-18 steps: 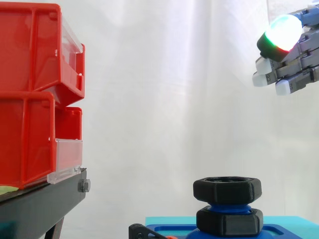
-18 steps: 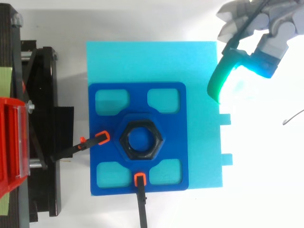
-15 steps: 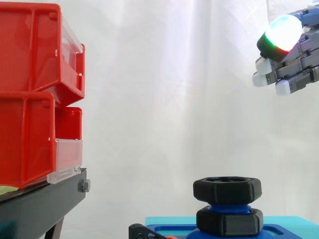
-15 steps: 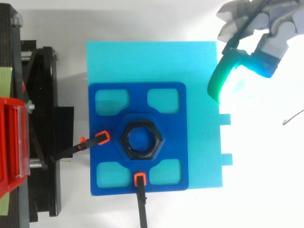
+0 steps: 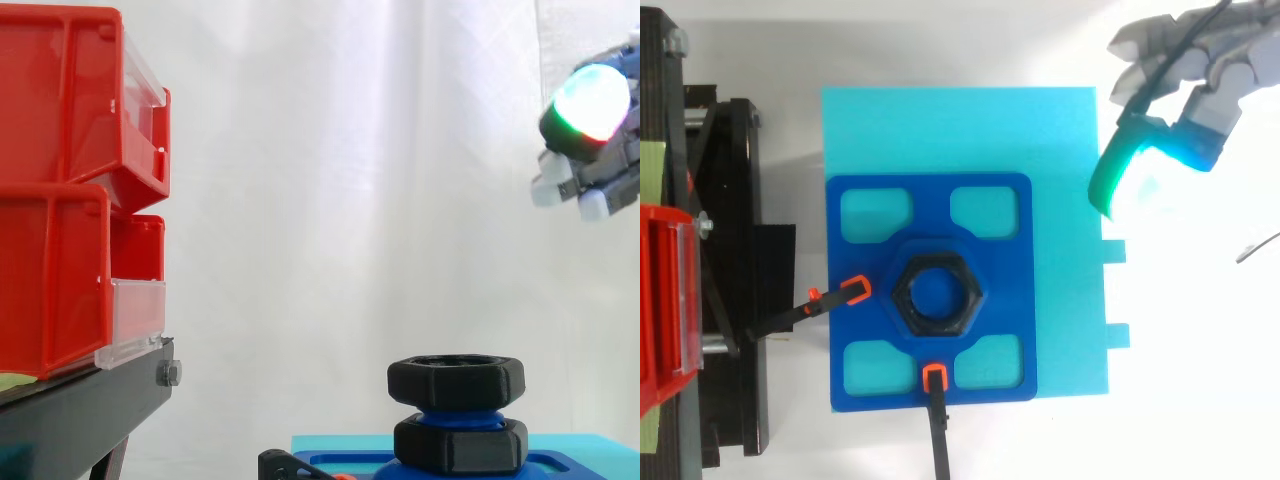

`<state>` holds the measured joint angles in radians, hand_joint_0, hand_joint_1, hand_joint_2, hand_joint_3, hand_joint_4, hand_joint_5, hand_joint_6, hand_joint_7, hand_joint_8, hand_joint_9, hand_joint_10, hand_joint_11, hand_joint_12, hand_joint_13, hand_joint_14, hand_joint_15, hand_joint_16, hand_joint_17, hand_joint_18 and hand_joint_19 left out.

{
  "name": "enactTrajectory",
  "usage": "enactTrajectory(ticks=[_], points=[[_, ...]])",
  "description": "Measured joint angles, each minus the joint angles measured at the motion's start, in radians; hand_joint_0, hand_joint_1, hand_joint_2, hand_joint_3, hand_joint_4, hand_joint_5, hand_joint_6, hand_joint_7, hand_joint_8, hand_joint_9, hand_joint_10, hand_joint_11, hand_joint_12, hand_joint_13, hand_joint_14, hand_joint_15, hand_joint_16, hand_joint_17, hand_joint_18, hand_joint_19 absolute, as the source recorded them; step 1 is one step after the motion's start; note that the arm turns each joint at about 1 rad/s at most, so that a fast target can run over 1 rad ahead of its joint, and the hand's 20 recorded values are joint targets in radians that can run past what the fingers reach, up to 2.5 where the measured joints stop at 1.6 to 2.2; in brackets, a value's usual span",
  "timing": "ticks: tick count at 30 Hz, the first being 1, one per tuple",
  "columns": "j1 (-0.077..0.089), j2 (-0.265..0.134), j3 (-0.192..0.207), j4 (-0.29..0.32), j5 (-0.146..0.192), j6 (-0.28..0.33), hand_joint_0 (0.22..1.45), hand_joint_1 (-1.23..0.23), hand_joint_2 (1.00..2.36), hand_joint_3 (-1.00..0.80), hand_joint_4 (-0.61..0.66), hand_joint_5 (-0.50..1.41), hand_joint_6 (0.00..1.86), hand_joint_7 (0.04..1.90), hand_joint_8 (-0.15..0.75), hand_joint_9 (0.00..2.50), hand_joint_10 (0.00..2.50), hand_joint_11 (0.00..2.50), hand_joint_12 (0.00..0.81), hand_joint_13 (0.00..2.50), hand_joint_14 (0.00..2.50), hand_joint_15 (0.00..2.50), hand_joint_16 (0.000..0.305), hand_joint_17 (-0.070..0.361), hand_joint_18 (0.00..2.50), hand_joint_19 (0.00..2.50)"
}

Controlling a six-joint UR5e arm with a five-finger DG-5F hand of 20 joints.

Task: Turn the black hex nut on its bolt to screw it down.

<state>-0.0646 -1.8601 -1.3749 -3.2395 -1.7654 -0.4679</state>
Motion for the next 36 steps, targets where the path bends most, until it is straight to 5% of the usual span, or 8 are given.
enactTrajectory(ticks=[7,12,25,36], points=[[0.002,0.000,0.000,-0.030,-0.002,0.002,0.45,-0.50,1.00,-0.50,0.13,-0.24,0.50,0.67,0.246,0.22,0.01,0.24,0.358,0.03,0.00,0.02,0.061,0.138,0.00,0.28],[0.014,-0.006,0.000,0.005,0.024,-0.034,0.46,-0.50,1.00,-0.50,0.13,-0.23,0.50,0.66,0.245,0.22,0.01,0.22,0.356,0.03,0.00,0.01,0.061,0.136,0.00,0.28],[0.088,-0.087,0.002,0.326,0.062,-0.344,0.46,-0.51,1.00,-0.50,0.13,-0.22,0.50,0.66,0.249,0.26,0.01,0.22,0.351,0.04,0.00,0.01,0.060,0.134,0.00,0.28],[0.153,-0.111,0.002,0.377,0.115,-0.557,0.47,-0.51,1.00,-0.50,0.14,-0.21,0.50,0.67,0.252,0.29,0.01,0.23,0.347,0.06,0.00,0.01,0.059,0.133,0.00,0.28]])
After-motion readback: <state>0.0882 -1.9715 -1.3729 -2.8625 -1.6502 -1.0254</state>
